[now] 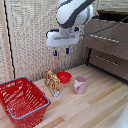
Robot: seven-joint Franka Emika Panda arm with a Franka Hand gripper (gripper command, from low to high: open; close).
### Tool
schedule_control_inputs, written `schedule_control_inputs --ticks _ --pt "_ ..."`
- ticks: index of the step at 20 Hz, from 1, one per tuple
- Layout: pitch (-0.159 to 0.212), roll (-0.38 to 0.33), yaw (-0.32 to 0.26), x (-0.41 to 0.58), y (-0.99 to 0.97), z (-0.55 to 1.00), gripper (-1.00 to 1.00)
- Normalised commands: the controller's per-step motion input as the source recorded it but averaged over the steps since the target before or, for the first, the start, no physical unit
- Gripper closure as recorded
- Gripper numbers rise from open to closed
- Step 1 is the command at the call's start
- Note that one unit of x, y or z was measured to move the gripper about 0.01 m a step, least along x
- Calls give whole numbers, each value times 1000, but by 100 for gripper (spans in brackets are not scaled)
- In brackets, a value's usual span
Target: Shift your gripper thoughtfully near the cereal snack bar. Tenderly grip the snack bar with your precision device. Carefully hover the precision device above the first drawer installation and invite the snack bar to descend into the first drawer installation.
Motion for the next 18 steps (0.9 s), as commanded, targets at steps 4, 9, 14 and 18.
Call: schedule_control_inputs --ticks 4,9,14,18 --pt "0 -36 -73 240 329 -380 -100" --pt "0 -53 -88 250 423 -370 -100" --pt "1 -39 -78 235 300 -365 -100" --pt "5 -24 -44 149 101 -405 -100"
